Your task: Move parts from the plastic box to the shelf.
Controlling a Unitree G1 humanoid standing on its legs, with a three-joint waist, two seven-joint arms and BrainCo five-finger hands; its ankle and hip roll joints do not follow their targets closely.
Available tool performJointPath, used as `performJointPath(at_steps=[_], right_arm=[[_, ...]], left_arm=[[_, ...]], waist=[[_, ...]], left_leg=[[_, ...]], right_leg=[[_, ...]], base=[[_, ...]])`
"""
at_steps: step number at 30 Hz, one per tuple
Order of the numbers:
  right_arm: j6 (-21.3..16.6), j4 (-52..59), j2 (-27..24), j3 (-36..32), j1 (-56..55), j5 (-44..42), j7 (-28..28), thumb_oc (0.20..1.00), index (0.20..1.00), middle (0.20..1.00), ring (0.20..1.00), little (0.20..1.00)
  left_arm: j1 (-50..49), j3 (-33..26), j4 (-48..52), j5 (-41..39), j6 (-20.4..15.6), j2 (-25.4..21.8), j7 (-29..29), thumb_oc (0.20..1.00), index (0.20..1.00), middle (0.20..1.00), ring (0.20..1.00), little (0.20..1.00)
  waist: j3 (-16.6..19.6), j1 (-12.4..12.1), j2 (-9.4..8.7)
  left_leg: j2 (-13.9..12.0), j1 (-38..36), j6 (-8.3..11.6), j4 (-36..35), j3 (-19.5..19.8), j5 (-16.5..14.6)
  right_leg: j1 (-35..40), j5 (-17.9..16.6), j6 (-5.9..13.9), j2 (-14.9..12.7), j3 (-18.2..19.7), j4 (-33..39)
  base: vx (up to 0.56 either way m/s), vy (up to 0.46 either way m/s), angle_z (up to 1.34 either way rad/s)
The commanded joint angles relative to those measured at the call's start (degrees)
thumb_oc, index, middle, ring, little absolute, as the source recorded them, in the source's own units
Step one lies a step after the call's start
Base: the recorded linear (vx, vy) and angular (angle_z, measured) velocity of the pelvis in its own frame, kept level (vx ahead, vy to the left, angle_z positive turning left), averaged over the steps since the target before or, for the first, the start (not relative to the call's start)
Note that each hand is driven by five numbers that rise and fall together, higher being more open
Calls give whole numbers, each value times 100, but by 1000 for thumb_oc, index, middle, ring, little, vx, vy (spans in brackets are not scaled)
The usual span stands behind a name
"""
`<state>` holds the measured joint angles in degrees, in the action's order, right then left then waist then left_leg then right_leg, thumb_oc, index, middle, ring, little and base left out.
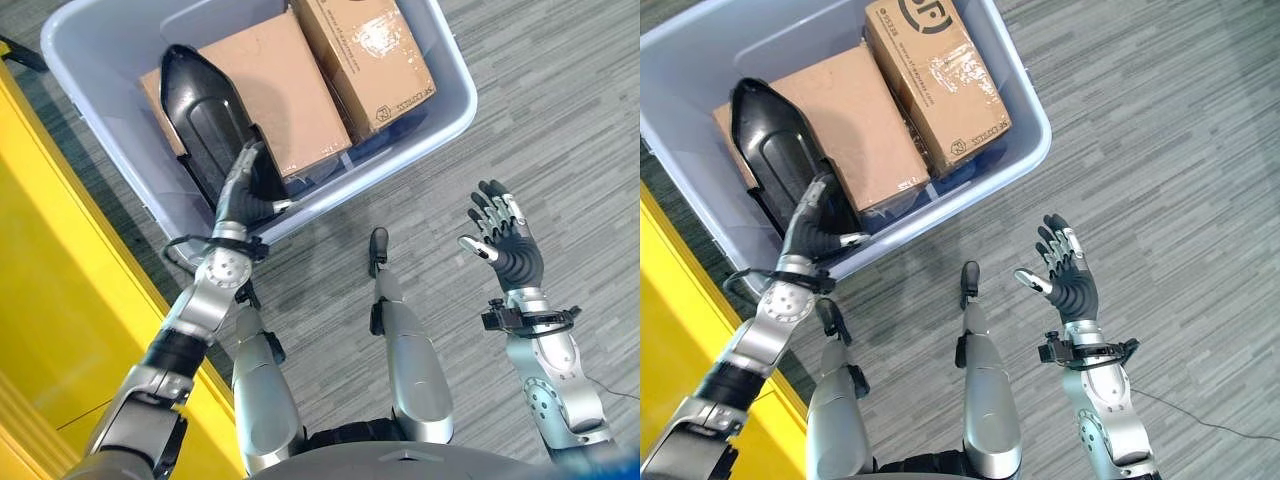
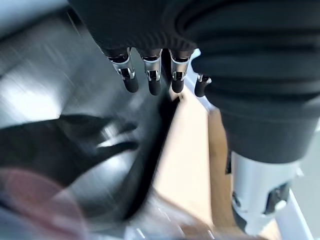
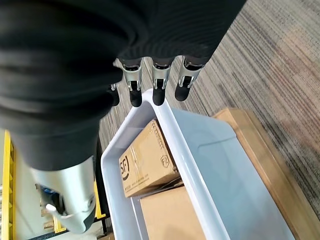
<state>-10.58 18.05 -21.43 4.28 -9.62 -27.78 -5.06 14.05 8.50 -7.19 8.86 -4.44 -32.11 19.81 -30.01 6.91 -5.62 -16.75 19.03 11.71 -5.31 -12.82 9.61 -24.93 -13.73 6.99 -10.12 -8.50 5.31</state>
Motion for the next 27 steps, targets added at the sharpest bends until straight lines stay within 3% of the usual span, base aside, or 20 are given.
performJointPath(at_steps=[1,4,11,24,27], right_arm=[[-313,199,-55,-576,-18,158,-16,1000,1000,1000,1000,1000],[-322,142,-63,-655,-10,202,-43,1000,1000,1000,1000,1000],[-340,146,-93,-671,-32,219,-93,1000,1000,1000,1000,1000],[-400,210,-101,-524,54,388,-308,1000,1000,1000,1000,1000],[-400,197,-81,-466,89,385,-375,1000,1000,1000,1000,1000]], left_arm=[[-23,-451,406,494,-375,-410,14,1000,1000,1000,1000,1000],[-663,-1071,1180,500,-543,-497,113,1000,1000,1000,1000,1000],[-1044,-1553,2009,-69,-817,-201,464,1000,1000,1000,1000,1000],[-629,-1210,1958,-422,-857,207,836,1000,1000,1000,1000,1000],[-389,-1109,1678,-881,-917,389,931,1000,1000,1000,1000,1000]], waist=[[163,164,10],[192,68,62],[221,-30,95],[136,-17,-12],[90,2,-55]], left_leg=[[-71,17,-180,138,10,-59],[-54,-6,-183,145,24,-80],[-15,0,-199,167,61,-94],[-28,29,-218,197,67,-97],[-38,48,-221,187,62,-80]], right_leg=[[383,719,403,-649,0,-274],[430,729,403,-677,-36,-284],[479,745,395,-703,-69,-295],[477,736,387,-695,-76,-300],[444,739,379,-665,-63,-314]], base=[[0,0,0],[9,13,5],[-1,0,0],[0,0,0],[26,-1,0]])
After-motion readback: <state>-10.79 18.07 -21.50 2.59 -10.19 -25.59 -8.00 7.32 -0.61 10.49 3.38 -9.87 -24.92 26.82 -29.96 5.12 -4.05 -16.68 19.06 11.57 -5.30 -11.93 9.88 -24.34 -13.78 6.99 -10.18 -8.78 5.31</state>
